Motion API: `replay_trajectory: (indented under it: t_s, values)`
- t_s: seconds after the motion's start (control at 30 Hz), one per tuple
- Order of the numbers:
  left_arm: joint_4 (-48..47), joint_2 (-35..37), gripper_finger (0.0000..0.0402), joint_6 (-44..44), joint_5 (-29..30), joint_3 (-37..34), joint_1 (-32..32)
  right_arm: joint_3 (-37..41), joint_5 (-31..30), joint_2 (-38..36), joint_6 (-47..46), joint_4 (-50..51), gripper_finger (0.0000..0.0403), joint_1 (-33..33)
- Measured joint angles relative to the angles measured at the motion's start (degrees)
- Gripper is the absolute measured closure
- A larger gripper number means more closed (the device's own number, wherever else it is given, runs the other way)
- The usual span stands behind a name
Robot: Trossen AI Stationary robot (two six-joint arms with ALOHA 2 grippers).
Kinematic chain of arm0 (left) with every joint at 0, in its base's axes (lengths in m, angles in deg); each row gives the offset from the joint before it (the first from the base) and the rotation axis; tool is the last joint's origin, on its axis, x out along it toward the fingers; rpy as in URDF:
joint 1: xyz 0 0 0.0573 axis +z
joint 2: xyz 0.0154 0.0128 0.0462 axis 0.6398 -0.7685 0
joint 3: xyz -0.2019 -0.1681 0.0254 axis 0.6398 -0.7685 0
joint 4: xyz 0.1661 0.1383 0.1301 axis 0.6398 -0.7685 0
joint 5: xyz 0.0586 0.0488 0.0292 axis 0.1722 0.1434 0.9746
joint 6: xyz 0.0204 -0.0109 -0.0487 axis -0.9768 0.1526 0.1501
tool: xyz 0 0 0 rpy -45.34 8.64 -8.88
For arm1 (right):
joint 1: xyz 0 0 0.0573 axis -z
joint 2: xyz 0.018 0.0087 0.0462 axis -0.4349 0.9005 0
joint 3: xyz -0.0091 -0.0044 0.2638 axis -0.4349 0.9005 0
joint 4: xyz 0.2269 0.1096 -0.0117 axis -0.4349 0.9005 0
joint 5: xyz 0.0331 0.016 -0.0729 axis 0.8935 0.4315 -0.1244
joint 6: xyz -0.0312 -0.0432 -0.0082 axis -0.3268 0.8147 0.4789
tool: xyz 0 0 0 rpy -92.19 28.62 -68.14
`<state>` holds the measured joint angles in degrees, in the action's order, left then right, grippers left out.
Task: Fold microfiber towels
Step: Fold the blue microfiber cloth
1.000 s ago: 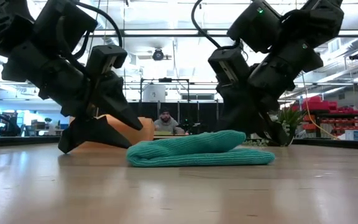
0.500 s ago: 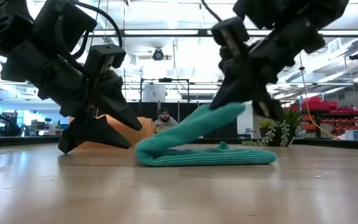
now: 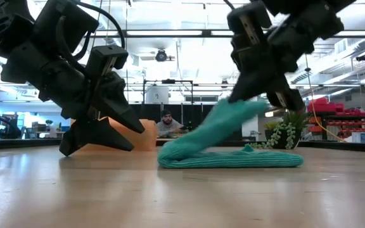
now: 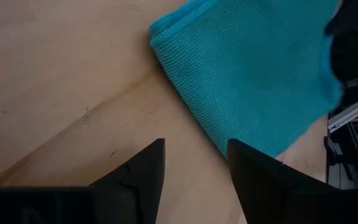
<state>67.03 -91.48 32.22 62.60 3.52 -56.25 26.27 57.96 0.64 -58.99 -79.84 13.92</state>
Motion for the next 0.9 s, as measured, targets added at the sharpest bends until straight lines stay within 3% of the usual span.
replay_trajectory:
  t_s: [0.2, 0.47, 0.63, 0.7, 0.9]
  values:
    - [0.07, 0.0, 0.0223, 0.13, 0.09, -0.02, 0.02, -2.94, -0.12, -0.74, 0.93, 14.21, 0.0402, -0.15]
    - [0.34, -0.02, 0.0224, -0.01, 0.12, -0.02, 0.02, -2.37, -0.24, 3.33, 1.13, 16.62, 0.0403, -0.83]
    - [8.39, -0.48, 0.0229, -1.89, 0.09, 0.2, 0.09, -2.37, -1.67, 4.99, 2.46, 18.1, 0.0403, -0.79]
    - [8.08, -0.86, 0.0234, -5.18, -0.03, 3.39, 0.28, -2.37, -1.88, 5.33, 3.06, 18.87, 0.0403, -0.81]
    - [-4.73, -8.35, 0.0256, -17.65, -1.42, 18.52, 0.45, -2.37, -3.43, 5.39, 3.78, 20.08, 0.0398, -0.81]
